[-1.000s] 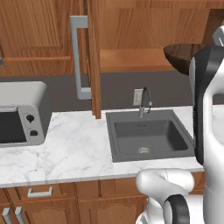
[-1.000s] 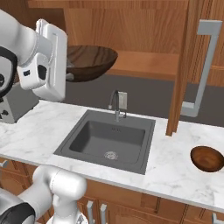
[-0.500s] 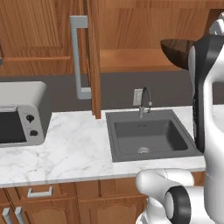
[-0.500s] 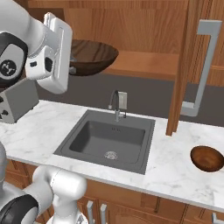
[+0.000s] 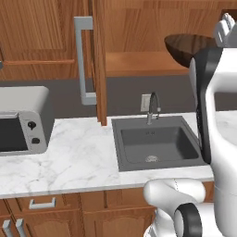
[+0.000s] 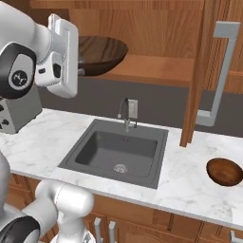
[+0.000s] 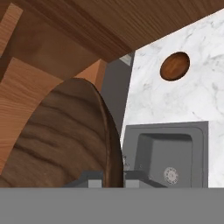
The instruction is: Pick up the bowls on the counter and stack them on top of one another in the open cabinet. Place the smaller bowl on top of the larger bowl.
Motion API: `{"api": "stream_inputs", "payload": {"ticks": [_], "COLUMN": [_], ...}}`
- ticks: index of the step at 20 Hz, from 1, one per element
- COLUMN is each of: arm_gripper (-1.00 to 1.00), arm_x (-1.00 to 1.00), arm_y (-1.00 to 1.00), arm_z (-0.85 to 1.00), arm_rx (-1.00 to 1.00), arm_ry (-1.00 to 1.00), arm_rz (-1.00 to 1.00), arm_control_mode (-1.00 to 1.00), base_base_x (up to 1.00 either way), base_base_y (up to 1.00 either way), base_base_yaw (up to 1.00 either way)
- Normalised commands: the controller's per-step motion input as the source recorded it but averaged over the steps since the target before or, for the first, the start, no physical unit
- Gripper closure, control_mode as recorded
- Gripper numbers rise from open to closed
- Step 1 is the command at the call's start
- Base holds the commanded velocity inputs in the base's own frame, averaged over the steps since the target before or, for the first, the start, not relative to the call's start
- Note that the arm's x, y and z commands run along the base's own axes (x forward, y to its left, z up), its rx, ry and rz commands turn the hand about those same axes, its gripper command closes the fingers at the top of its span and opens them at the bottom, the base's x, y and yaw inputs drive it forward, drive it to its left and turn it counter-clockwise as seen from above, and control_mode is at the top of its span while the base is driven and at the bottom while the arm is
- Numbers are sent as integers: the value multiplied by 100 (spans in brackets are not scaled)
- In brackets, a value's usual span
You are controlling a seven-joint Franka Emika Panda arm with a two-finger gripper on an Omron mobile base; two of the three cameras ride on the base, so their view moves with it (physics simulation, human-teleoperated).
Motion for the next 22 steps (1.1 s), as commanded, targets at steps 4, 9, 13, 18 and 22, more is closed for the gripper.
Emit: {"api": "stream_inputs", "payload": {"ticks": [4, 9, 13, 18, 22], "arm_gripper": [100, 100, 100, 100, 100], "arm_x": [35, 38, 26, 27, 25], "arm_y": [0, 0, 0, 0, 0], "arm_z": [-7, -3, 0, -1, -6], "arm_rx": [0, 0, -2, -2, -2], "arm_ry": [0, 0, -3, 0, 0], "arm_rz": [0, 0, 0, 0, 0], "arm_control_mode": [-100, -100, -100, -100, -100], "base_base_x": [0, 0, 0, 0, 0], "base_base_y": [0, 0, 0, 0, 0], "base_base_yaw": [0, 0, 0, 0, 0]}}
